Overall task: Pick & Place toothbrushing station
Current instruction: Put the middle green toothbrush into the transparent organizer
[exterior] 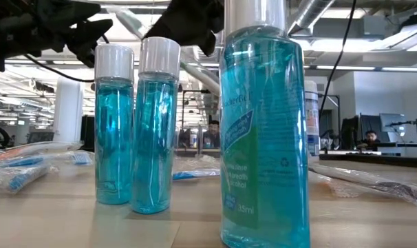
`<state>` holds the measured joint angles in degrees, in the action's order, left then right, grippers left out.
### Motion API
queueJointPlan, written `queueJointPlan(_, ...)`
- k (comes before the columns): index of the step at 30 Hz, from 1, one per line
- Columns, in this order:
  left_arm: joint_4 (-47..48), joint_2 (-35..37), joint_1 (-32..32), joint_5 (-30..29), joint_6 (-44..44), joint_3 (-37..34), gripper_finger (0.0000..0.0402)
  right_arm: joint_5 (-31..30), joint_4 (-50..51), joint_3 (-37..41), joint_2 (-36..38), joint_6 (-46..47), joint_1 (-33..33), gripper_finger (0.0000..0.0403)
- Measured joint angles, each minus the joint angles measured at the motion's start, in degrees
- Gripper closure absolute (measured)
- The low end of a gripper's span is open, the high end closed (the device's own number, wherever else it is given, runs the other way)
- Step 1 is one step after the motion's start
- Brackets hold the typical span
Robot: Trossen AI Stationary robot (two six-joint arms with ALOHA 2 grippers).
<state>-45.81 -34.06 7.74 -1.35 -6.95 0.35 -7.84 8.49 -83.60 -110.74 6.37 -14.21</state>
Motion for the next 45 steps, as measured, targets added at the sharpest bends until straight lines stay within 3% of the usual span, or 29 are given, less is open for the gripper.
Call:
queueJointPlan(20, -20.53, -17.5, 0.66, -0.17, 0.64, 0.09, 0.0262, 0.25, -7.97, -5.37, -0.04, -4.9, 4.76, 0.0399)
queueJointPlan(33, -21.59, -29.25, 0.68, 2.26, 2.18, 8.11, 0.0262, 0.42, -8.43, -5.28, -0.09, -4.91, 4.92, 0.0397)
queueJointPlan(45, -21.52, -30.21, 0.64, 3.29, 2.22, 8.93, 0.0283, 0.25, -9.13, -5.32, -0.11, -5.31, 5.1, 0.0397)
